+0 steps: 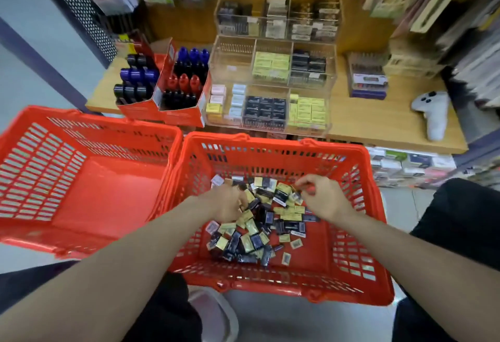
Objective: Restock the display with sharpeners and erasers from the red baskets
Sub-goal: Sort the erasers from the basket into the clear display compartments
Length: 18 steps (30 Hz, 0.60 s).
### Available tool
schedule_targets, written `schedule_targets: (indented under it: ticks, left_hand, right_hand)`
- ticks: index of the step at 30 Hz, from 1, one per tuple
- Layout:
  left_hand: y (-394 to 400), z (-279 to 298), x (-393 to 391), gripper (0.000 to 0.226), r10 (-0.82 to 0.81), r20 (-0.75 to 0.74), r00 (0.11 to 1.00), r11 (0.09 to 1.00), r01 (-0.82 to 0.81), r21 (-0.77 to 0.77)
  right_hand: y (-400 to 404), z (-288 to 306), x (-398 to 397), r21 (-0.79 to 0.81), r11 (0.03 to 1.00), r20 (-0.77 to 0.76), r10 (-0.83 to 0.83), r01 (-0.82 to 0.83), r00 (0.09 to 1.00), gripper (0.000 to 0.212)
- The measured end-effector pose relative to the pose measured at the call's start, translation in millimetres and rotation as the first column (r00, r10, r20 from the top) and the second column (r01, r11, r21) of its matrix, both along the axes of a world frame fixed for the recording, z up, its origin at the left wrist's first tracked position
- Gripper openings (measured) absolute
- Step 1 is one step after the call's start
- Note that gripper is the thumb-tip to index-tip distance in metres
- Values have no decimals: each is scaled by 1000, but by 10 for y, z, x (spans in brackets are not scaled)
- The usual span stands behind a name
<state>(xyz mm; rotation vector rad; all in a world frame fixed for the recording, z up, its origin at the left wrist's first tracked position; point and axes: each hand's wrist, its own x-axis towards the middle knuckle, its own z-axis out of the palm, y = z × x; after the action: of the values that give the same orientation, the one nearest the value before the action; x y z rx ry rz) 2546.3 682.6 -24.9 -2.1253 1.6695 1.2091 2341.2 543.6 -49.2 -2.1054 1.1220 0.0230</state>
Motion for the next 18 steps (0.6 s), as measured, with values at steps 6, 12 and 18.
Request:
schedule_targets:
  ticks: [6, 12, 18]
  left_hand:
    - [118, -608, 7, 38, 312, -109, 944, 950, -306, 66]
    - [14, -1285, -161, 53, 348, 13, 938, 937, -348, 16]
    - [-1, -1708, -425, 54, 417, 13, 909, 906, -415, -78]
  right_hand:
    - [233, -676, -69, 241, 955, -176, -131, 171, 976, 21]
    - [322, -1125, 112, 281, 930, -261, -162, 235, 952, 25]
    - [512, -1424, 129, 194, 955, -320, -155, 225, 935, 49]
